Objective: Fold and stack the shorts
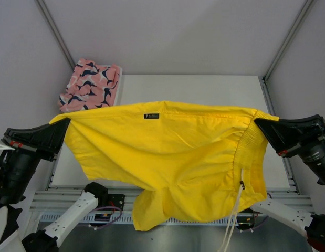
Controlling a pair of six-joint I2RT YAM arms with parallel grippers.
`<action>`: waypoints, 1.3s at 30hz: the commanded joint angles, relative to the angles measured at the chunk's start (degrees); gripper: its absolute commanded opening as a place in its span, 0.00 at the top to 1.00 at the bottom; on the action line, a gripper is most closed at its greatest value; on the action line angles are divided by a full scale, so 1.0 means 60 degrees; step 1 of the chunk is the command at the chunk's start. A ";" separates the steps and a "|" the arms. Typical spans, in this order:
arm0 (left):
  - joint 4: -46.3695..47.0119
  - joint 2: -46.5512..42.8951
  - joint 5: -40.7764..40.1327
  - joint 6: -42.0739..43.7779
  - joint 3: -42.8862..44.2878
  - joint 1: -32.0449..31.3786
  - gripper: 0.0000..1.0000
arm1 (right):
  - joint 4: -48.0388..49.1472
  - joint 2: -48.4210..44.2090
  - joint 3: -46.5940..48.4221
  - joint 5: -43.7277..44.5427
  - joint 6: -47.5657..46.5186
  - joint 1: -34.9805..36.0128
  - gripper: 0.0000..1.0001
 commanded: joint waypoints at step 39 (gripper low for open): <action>0.2830 0.2977 0.0026 0.0573 -0.2587 0.1123 1.00 | 0.3274 0.3796 -0.1809 -0.5279 0.0730 -0.6881 1.00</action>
